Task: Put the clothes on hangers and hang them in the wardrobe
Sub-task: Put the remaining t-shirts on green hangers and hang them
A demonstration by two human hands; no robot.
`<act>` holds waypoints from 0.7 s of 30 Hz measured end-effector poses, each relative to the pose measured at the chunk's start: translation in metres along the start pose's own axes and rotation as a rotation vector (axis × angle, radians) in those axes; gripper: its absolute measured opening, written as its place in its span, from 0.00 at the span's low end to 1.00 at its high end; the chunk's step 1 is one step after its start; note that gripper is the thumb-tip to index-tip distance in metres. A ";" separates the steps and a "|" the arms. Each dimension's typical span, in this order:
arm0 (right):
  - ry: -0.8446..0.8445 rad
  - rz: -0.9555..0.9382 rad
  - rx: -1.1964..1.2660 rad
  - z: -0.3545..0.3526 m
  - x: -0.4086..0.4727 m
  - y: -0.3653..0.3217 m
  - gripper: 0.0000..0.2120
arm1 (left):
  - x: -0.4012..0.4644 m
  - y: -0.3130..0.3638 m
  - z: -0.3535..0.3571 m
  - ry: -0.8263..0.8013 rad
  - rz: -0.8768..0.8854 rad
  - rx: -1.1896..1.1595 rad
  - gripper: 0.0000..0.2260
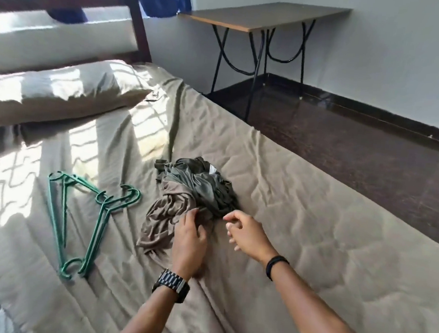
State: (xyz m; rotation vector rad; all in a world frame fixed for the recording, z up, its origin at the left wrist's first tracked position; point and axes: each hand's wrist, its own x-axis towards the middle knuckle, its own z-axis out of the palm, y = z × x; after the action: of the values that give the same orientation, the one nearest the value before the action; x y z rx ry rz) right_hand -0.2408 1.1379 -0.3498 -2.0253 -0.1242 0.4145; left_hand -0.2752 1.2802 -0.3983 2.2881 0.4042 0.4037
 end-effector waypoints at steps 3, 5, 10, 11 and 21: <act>0.061 -0.049 -0.109 0.011 0.037 -0.009 0.12 | 0.016 -0.030 0.007 -0.007 0.065 0.023 0.22; 0.110 -0.074 -0.214 0.016 0.059 -0.009 0.17 | 0.022 -0.045 0.016 0.016 0.059 -0.040 0.23; 0.034 -0.052 -0.257 0.033 0.089 -0.001 0.27 | 0.020 -0.059 0.027 0.081 0.074 -0.185 0.25; 0.025 -0.045 -0.269 0.038 0.090 0.002 0.25 | 0.020 -0.060 0.027 0.101 0.077 -0.201 0.24; 0.329 -0.085 -0.100 0.005 0.023 0.017 0.05 | 0.014 -0.033 0.017 -0.130 0.053 0.152 0.30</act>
State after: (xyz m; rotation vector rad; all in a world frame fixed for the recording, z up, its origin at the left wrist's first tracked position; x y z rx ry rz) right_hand -0.2221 1.1405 -0.3720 -2.1489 -0.0275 0.0186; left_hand -0.2608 1.2965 -0.4316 2.4613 0.3185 0.2562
